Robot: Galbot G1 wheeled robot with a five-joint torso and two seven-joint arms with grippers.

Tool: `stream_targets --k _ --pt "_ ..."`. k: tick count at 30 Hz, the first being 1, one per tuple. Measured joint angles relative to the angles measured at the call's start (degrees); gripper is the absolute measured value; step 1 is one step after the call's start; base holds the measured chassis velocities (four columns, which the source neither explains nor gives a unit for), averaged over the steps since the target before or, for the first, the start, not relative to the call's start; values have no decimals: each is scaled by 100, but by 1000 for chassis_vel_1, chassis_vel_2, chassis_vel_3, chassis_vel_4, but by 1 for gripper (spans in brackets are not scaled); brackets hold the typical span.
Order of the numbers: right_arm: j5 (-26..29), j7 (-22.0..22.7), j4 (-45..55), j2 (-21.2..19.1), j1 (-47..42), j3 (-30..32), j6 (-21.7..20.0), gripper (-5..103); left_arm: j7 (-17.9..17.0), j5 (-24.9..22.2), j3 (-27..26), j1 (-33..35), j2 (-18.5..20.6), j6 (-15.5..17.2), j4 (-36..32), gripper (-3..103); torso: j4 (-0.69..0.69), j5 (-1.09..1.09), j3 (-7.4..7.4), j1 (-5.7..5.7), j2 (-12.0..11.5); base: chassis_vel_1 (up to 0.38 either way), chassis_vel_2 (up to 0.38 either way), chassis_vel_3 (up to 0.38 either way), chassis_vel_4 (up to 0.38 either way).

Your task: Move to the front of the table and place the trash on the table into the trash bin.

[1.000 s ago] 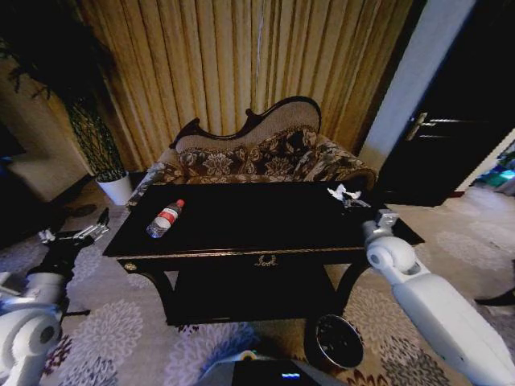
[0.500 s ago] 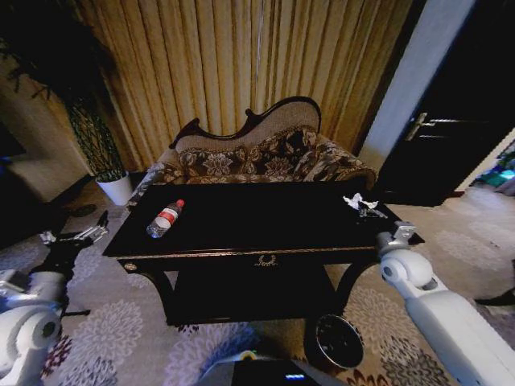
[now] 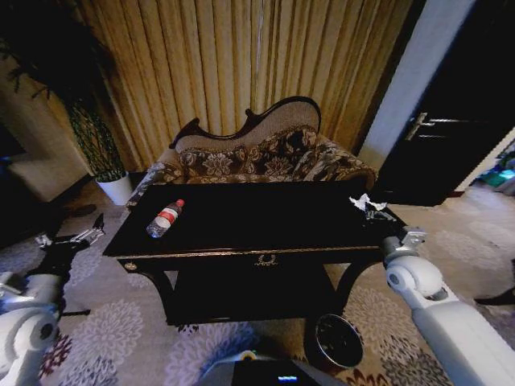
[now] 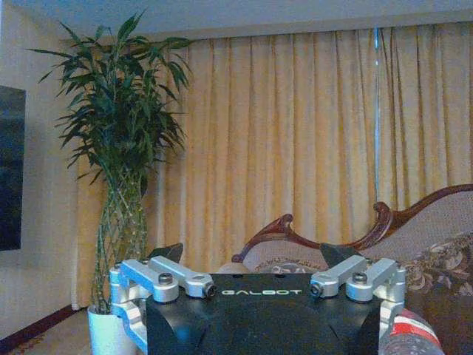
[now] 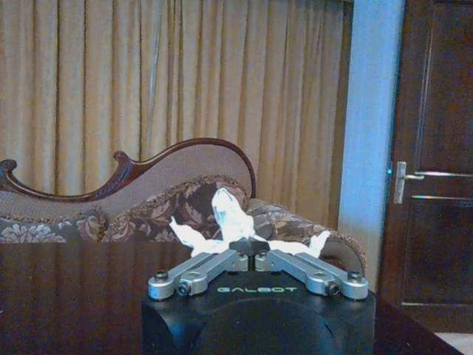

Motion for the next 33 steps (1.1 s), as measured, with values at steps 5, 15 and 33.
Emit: stream_targets --k 5,15,33 --pt "-1 4 34 27 -38 10 -4 0 0 1 2 -3 8 0 19 100 0 0 0 0 0 70 -58 -57 49" --pt "-11 6 73 54 -19 -41 -8 0 1 5 25 -5 -9 0 19 100 0 0 0 0 0 96 -108 -98 103" --pt "-116 11 16 164 -6 -251 -13 0 18 17 50 15 -45 0 37 100 0 0 0 0 0 152 -147 -146 145"
